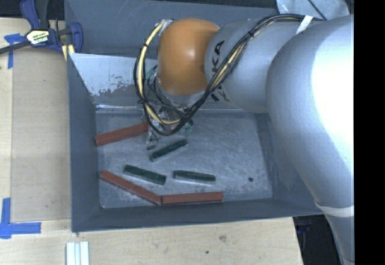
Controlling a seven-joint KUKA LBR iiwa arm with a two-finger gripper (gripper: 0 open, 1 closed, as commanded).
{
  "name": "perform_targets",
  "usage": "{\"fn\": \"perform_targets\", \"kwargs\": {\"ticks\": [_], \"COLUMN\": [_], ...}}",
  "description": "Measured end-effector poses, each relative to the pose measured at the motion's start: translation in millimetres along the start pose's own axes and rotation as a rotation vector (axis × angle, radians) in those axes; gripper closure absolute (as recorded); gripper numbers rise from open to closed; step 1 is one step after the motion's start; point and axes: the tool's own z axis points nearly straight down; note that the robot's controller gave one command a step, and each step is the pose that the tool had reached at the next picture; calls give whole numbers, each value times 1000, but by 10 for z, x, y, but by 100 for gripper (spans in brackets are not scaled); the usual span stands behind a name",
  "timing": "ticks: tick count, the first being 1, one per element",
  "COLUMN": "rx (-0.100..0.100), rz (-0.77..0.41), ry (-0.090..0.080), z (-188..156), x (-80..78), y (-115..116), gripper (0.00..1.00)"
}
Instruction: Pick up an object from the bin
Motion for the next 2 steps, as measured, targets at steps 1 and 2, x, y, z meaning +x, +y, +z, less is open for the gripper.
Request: {"fn": "perform_targets", "kwargs": {"ticks": [1, 2], "rx": [0, -1], "rz": [0, 39], "ry": [0, 0], "z": [0, -1449], "x": [0, -182], "y": [0, 18], "gripper": [100, 100]}}
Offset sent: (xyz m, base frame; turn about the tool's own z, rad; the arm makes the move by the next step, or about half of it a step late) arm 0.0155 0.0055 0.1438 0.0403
